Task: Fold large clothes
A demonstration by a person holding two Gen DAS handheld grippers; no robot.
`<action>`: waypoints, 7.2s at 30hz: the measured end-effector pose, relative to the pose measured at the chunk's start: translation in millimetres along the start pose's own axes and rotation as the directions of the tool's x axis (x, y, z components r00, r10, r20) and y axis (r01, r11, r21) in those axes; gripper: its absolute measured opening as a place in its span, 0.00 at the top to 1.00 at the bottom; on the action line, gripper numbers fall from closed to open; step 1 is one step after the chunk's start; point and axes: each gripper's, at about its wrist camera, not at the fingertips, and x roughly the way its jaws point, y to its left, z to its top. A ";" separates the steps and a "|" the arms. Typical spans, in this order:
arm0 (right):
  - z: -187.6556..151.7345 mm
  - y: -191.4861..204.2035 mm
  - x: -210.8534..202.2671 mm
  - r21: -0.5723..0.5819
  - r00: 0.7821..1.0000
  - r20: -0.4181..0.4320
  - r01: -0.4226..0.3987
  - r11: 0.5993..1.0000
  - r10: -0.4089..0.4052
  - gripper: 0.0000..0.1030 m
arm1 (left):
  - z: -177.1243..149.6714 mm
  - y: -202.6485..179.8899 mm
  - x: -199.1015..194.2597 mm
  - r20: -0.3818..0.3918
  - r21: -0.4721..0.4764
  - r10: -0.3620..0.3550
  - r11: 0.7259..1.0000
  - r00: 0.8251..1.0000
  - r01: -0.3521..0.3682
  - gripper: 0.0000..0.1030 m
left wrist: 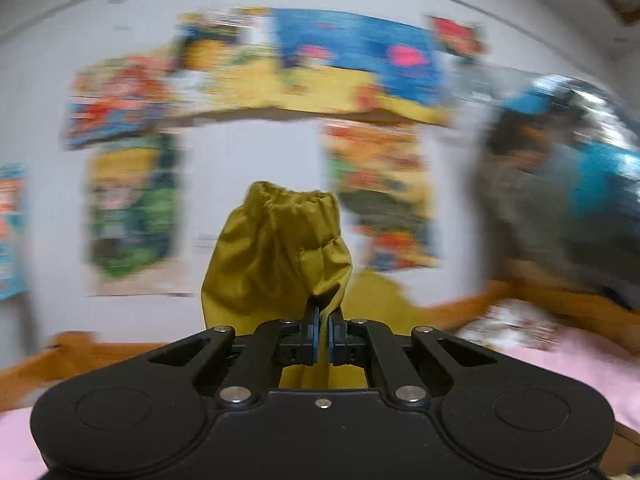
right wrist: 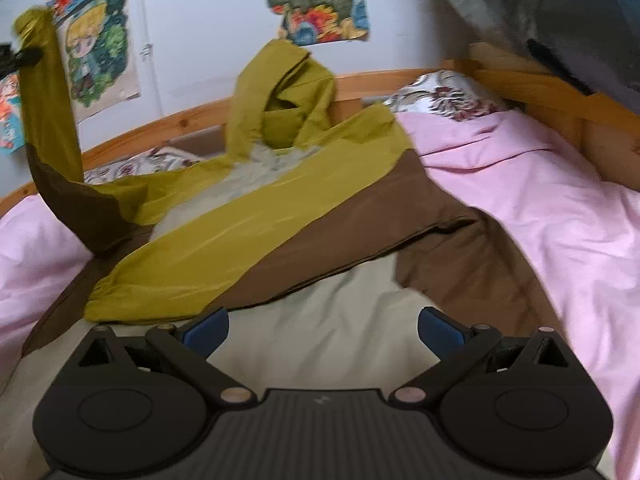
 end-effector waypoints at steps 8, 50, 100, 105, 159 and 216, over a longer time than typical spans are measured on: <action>6.3 -40.0 -0.7 0.044 0.992 0.047 0.115 0.992 -0.117 0.00 | -72.2 -95.0 67.6 -0.193 -0.072 -0.276 0.961 0.942 0.267 0.96; 68.7 -2.3 156.5 -0.053 0.991 -0.083 -0.109 0.993 0.105 0.71 | -195.2 134.7 138.7 -0.606 -0.391 -0.088 0.899 0.790 -0.200 0.90; 219.7 -0.7 212.3 -0.244 0.985 0.124 -0.087 0.966 0.120 0.06 | -151.4 10.4 200.0 -0.519 -0.259 -0.117 0.965 0.847 -0.026 0.03; 299.3 23.0 264.8 -0.266 0.979 0.170 -0.060 0.962 0.108 0.11 | -157.8 12.8 194.2 -0.521 -0.306 -0.129 0.951 0.843 -0.043 0.02; 94.1 28.3 99.1 -0.165 0.927 -0.079 -0.374 0.913 0.366 0.94 | -131.6 29.4 111.6 -0.377 -0.602 -0.373 0.795 0.848 0.082 0.01; 154.4 44.2 255.2 -0.415 0.998 0.004 -0.056 0.908 0.063 0.31 | -181.5 -28.0 208.7 -0.579 -0.392 -0.205 0.919 0.789 -0.049 0.39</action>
